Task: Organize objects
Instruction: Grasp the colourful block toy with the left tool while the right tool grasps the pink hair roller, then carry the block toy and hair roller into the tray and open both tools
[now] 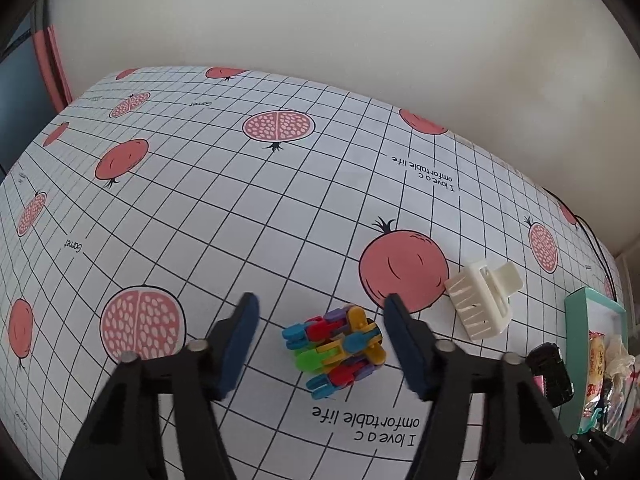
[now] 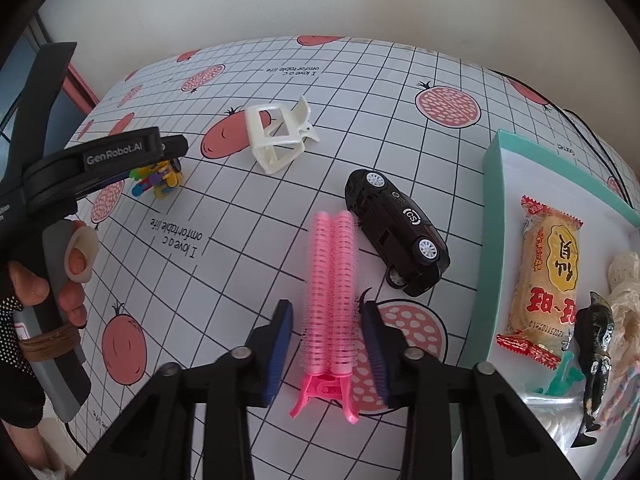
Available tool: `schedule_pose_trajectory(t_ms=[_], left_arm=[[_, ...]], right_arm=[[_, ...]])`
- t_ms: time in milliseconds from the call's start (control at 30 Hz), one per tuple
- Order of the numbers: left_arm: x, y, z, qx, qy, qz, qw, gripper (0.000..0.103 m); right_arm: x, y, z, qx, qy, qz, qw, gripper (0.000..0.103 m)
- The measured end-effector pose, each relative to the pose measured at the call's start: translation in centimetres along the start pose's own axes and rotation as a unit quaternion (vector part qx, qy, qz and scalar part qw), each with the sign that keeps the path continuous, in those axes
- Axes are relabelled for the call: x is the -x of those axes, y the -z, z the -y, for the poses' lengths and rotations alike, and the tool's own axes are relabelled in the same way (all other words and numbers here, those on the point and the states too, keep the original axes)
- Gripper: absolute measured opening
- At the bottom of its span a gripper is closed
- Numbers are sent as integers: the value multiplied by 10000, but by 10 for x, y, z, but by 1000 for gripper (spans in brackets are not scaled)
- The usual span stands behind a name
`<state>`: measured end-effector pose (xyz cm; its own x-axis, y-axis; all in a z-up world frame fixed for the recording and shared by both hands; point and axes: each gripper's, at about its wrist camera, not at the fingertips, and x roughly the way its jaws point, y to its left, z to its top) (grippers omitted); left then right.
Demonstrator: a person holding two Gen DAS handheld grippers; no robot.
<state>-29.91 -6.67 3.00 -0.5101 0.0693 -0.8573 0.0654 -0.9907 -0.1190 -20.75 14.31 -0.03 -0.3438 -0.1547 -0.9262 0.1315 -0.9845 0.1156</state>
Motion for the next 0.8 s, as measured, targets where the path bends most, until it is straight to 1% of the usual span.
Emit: schedule_pose_trajectory(t_ms=[67, 100, 167, 200, 467, 800], left_arm=[[0, 0, 0, 23, 64, -14, 10000, 52], [0, 0, 0, 33, 85, -19, 10000, 48], [1, 0, 0, 52, 61, 5, 10000, 47], [2, -1, 0, 60, 54, 16, 10000, 43], [3, -1, -3, 136, 72, -85, 9998, 42], [29, -11, -1, 181, -39, 198, 9996, 42]], right_arm=[[0, 0, 0, -3, -4, 3, 10000, 29], [-1, -1, 0, 2, -5, 6, 10000, 29], [-1, -1, -1, 17, -2, 3, 10000, 29], [1, 3, -3, 20, 1, 7, 10000, 29], [6, 2, -8, 96, 4, 52, 9999, 29], [31, -11, -7, 38, -205, 387, 9990, 29]])
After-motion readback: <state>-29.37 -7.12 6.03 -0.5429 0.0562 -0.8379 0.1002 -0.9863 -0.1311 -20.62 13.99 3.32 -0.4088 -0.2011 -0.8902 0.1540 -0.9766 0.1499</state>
